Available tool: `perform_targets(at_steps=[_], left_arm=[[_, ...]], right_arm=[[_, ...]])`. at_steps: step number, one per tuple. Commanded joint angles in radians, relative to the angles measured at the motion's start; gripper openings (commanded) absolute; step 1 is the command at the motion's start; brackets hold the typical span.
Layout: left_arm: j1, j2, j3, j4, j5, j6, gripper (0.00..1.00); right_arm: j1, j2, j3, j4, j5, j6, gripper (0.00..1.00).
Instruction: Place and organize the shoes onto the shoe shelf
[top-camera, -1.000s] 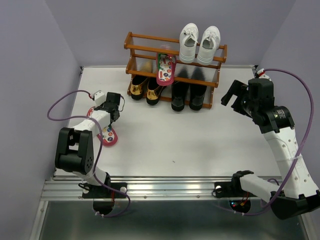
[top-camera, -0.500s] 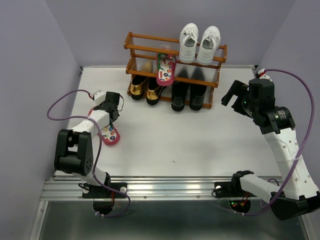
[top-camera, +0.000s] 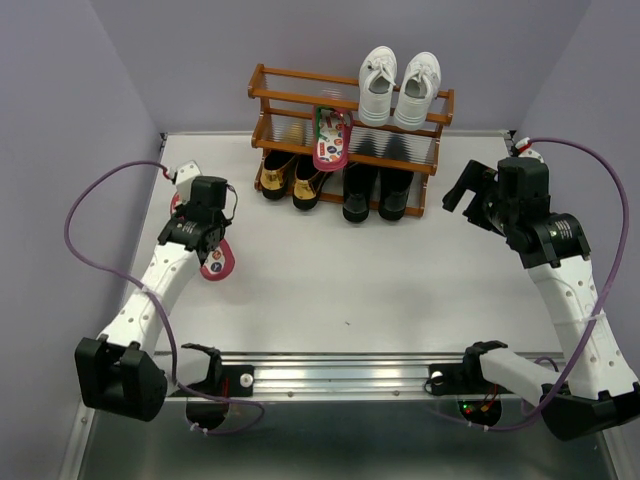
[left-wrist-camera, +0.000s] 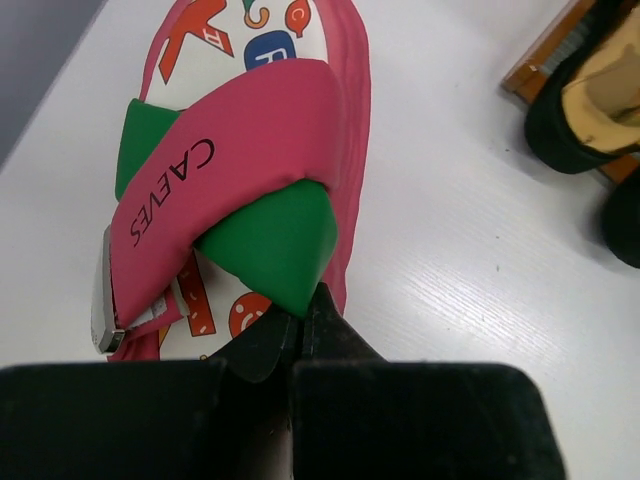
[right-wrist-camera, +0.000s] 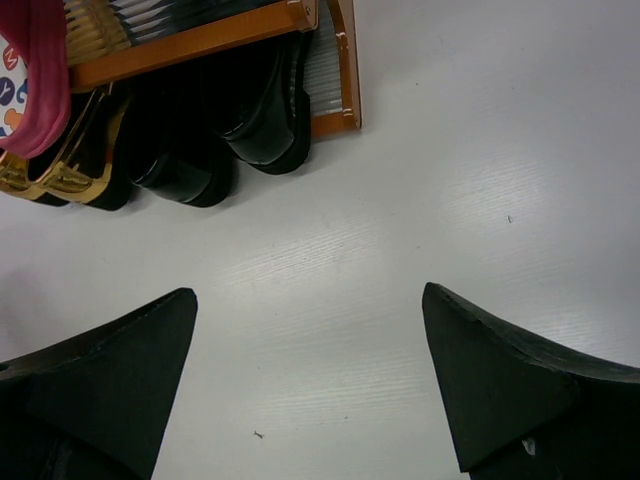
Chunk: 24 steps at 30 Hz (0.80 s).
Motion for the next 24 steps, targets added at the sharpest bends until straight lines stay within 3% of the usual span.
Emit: perform_targets(at_steps=[1, 12, 24], left_arm=[[-0.053, -0.084, 0.118, -0.060, -0.040, 0.102, 0.00], [-0.286, 0.030, 0.359, -0.087, 0.089, 0.263, 0.00], [-0.302, 0.345, 0.695, -0.093, 0.155, 0.439, 0.00]], right_arm=[[-0.002, -0.018, 0.000, 0.042, -0.004, 0.001, 1.00], [-0.002, -0.024, 0.008, 0.036, 0.007, 0.007, 1.00], [-0.002, -0.037, -0.004, 0.015, 0.022, 0.003, 1.00]])
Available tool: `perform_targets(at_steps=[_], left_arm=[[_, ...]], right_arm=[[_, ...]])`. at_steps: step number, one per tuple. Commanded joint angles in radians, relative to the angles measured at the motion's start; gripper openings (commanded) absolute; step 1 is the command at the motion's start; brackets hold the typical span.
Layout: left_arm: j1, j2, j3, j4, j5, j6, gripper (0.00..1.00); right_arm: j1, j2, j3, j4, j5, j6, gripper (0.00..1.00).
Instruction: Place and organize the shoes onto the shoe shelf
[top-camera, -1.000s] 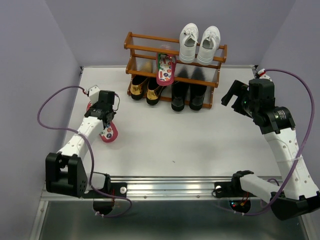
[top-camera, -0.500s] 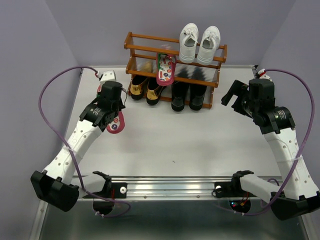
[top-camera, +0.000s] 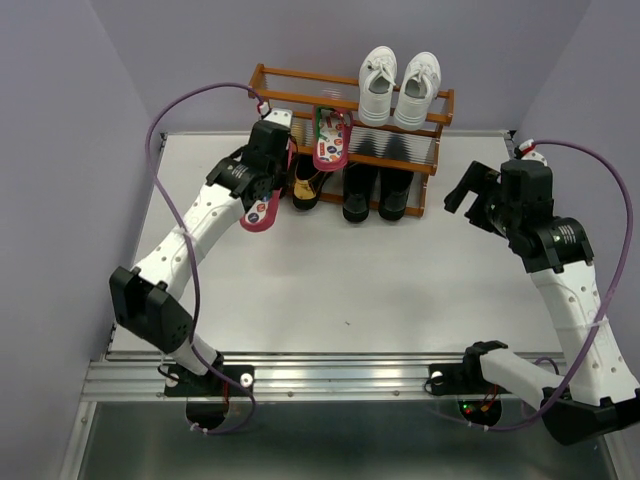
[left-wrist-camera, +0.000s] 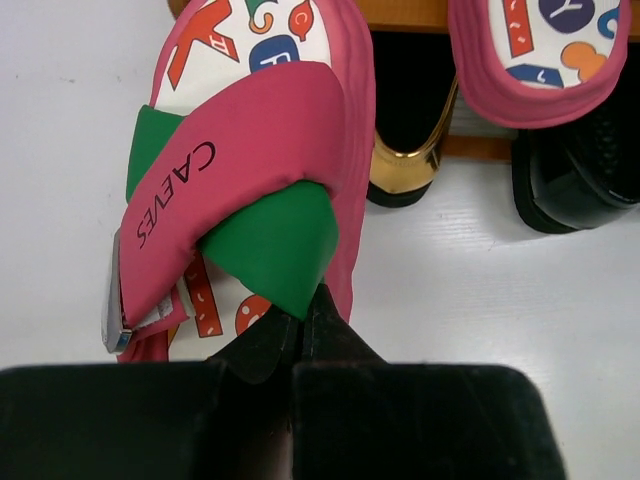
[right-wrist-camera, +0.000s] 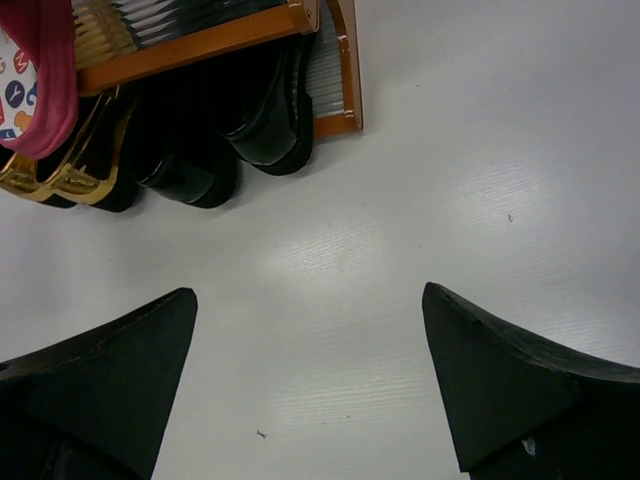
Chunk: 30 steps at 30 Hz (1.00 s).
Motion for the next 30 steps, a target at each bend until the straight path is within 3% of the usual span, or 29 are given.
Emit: perform_targets(at_steps=[1, 5, 16, 30], left_arm=[[0.001, 0.060, 0.162, 0.043, -0.005, 0.094, 0.00], [0.012, 0.141, 0.292, -0.003, -0.035, 0.105, 0.00], [0.071, 0.370, 0.560, -0.029, 0.040, 0.167, 0.00], [0.090, 0.485, 0.658, 0.043, 0.054, 0.161, 0.00]], right_arm=[[-0.002, -0.014, 0.006, 0.011, 0.024, -0.004, 1.00], [-0.002, -0.014, 0.010, 0.011, 0.029, -0.004, 1.00], [-0.002, 0.011, 0.029, -0.002, 0.029, -0.009, 1.00], [-0.002, 0.034, 0.043, -0.006, 0.018, -0.001, 1.00]])
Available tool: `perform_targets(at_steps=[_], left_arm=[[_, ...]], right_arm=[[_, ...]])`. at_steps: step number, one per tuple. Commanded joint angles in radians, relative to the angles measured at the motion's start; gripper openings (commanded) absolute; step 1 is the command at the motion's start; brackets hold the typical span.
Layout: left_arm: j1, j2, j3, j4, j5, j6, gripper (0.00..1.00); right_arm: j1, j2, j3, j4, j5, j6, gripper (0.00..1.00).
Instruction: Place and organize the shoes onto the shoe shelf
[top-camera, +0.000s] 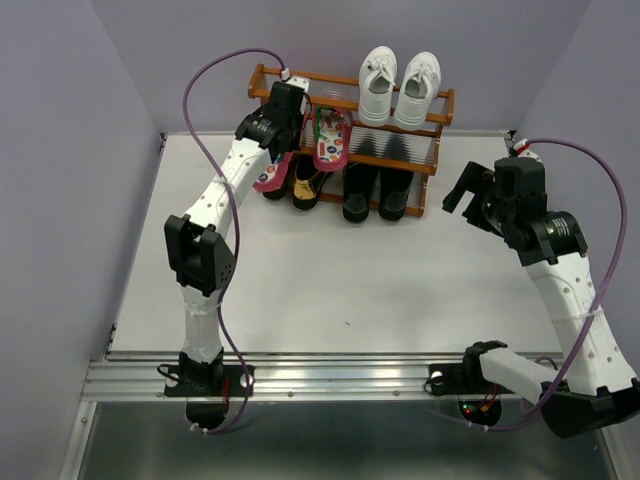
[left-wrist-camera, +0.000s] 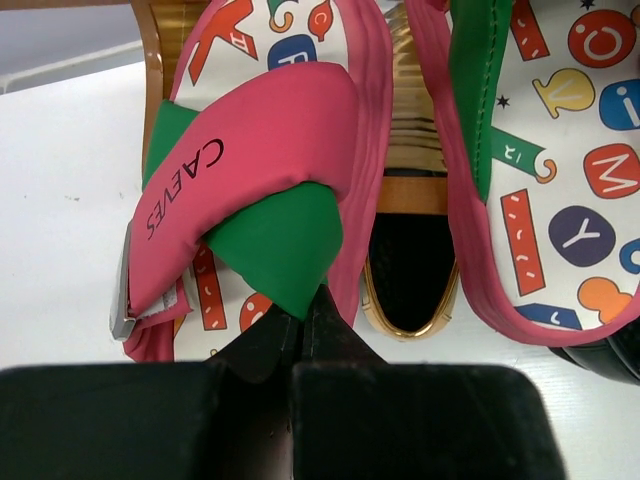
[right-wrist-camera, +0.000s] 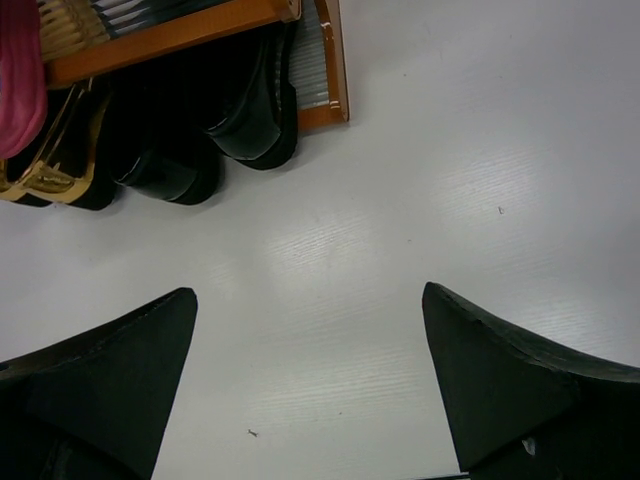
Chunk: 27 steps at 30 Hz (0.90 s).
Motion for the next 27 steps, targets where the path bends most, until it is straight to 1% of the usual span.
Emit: perform_targets(at_steps=[1, 7, 10, 14, 17, 19, 27], left_arm=[[0.008, -0.016, 0.092, 0.119, -0.013, 0.023, 0.00], [0.010, 0.042, 0.166, 0.137, -0.034, 0.006, 0.00], [0.008, 0.056, 0.172, 0.168, -0.033, 0.003, 0.00], [0.016, 0.094, 0.222, 0.171, -0.027, 0.003, 0.00], [0.019, 0.104, 0.229, 0.188, -0.023, 0.004, 0.00], [0.022, 0.108, 0.229, 0.208, -0.020, -0.028, 0.00], [0.030, 0.139, 0.253, 0.239, 0.000, -0.023, 0.00]], right_arm=[[-0.002, 0.006, 0.041, 0.007, 0.005, -0.001, 1.00], [-0.002, 0.009, 0.040, 0.001, 0.014, 0.007, 1.00], [-0.002, 0.012, 0.033, 0.004, 0.011, 0.016, 1.00], [-0.002, 0.015, 0.023, 0.007, 0.009, 0.022, 1.00], [-0.002, 0.018, 0.023, 0.004, 0.014, 0.023, 1.00], [-0.002, 0.017, 0.021, 0.004, 0.016, 0.025, 1.00], [-0.002, 0.020, 0.017, 0.001, 0.020, 0.030, 1.00]])
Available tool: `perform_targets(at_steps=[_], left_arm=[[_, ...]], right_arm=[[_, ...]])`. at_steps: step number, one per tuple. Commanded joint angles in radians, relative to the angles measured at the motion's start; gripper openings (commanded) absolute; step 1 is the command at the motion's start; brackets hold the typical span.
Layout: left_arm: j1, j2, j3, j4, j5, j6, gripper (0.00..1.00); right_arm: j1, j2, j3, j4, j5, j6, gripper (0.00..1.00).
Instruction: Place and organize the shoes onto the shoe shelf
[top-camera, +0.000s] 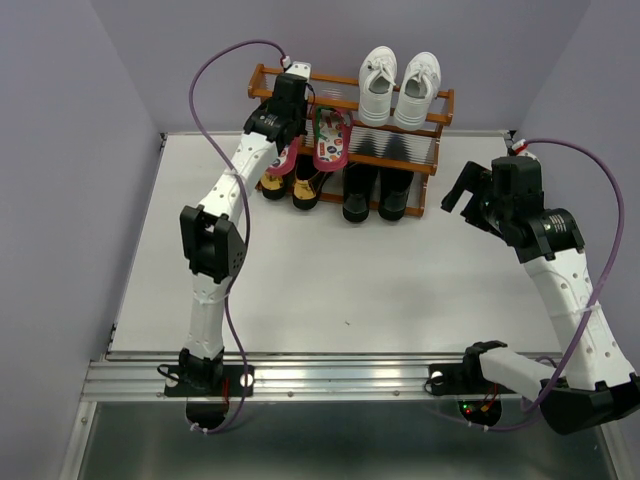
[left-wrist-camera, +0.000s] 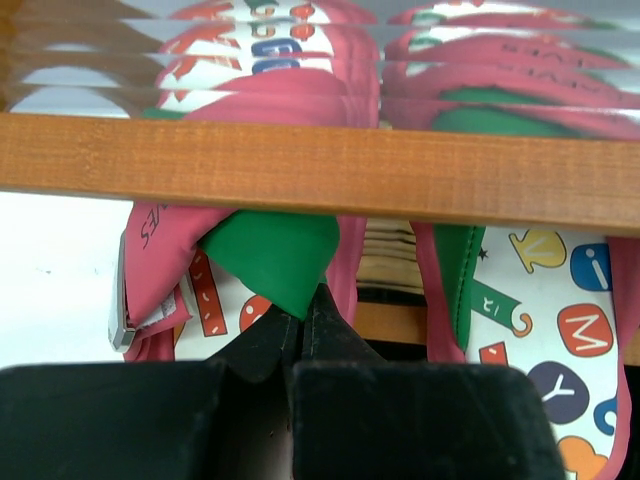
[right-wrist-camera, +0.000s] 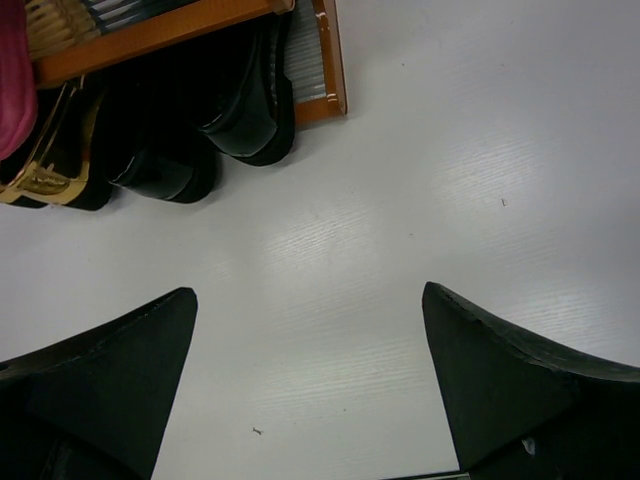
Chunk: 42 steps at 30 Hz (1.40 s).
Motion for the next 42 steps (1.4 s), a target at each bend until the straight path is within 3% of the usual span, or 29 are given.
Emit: perform_targets(at_steps=[1, 17, 18, 19, 22, 24, 42], left_arm=[[0.010, -0.018, 0.082, 0.121, -0.004, 0.009, 0.00], [0.021, 0.045, 0.116, 0.193, -0.019, 0.017, 0.00], [0.022, 0.048, 0.119, 0.188, -0.018, 0.014, 0.22], [0.021, 0.048, 0.119, 0.185, -0.016, 0.010, 0.31], [0.021, 0.034, 0.102, 0.181, -0.013, 0.006, 0.51], [0.021, 0.016, 0.081, 0.179, -0.001, -0.002, 0.56], [-0.008, -0.179, -0.175, 0.199, -0.021, -0.034, 0.49]], right_arm=[[-0.002, -0.002, 0.017, 0.008, 0.018, 0.007, 1.00], [-0.002, -0.005, 0.015, -0.004, 0.020, 0.015, 1.00], [-0.002, -0.005, 0.015, -0.004, 0.018, 0.016, 1.00], [-0.002, -0.004, 0.013, -0.004, 0.018, 0.016, 1.00], [-0.002, -0.007, 0.012, -0.001, 0.014, 0.019, 1.00], [-0.002, -0.010, 0.013, 0.001, 0.008, 0.022, 1.00], [-0.002, -0.024, 0.003, 0.011, -0.023, 0.022, 1.00]])
